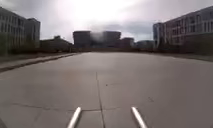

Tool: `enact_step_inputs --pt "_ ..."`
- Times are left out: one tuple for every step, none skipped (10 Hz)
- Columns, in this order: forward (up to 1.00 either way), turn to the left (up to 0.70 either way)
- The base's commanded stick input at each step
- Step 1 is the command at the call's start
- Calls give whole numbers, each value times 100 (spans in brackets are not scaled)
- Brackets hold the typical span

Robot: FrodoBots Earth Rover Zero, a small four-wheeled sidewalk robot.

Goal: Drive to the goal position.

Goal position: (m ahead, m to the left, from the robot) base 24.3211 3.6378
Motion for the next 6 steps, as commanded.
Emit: enact_step_inputs --pt "100 3" --pt "100 0" --pt "100 0" --pt "100 0" --pt "100 0" --pt "100 0"
